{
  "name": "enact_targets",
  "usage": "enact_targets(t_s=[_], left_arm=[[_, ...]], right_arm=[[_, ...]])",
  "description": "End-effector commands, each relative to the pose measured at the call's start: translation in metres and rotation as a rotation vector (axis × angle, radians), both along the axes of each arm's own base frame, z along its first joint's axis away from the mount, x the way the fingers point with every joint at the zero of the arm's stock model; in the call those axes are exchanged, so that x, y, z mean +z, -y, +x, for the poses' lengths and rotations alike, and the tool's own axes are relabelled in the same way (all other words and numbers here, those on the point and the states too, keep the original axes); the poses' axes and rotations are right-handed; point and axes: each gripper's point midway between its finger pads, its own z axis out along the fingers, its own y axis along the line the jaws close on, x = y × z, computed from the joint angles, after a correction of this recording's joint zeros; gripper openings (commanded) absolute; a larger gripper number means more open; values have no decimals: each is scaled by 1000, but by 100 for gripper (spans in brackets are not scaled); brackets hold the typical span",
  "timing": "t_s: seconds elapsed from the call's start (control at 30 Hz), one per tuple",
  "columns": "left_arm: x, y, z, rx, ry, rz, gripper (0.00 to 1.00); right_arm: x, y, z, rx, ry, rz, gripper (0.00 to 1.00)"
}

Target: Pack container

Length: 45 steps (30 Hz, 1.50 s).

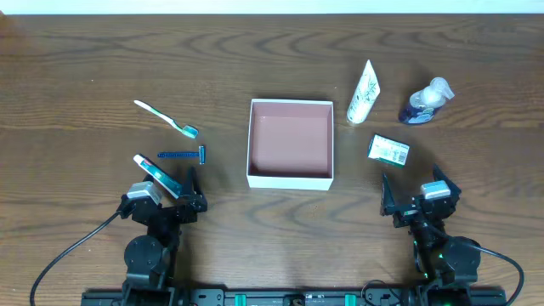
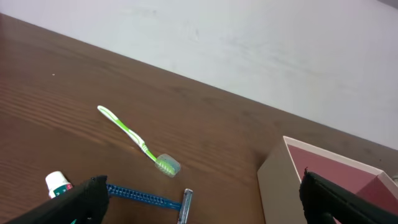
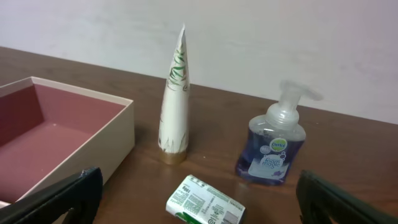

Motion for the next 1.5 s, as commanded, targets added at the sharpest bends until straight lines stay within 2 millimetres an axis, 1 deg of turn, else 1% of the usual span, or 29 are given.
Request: enact_targets(t_s=[0.0,1.13,1.23,1.33,1.4,1.47], left_arm=[[-20,-3,-1,11,-62,28,98],[-20,-3,-1,11,-62,28,98],[-20,-3,-1,11,-62,28,98],[-20,-3,-1,11,-62,28,98],[-20,-3,-1,11,-62,28,98],[-20,-3,-1,11,-62,28,98]], right_arm=[[0,5,0,-22,3,-14,99],[0,7,1,-33,3,-16,99],[0,1,0,-4,-4,32,99],[3,-6,-1,23,-34,261,99],[6,-19,-4,95,-52,350,99],[7,-37,-11,209,-65,345,99]])
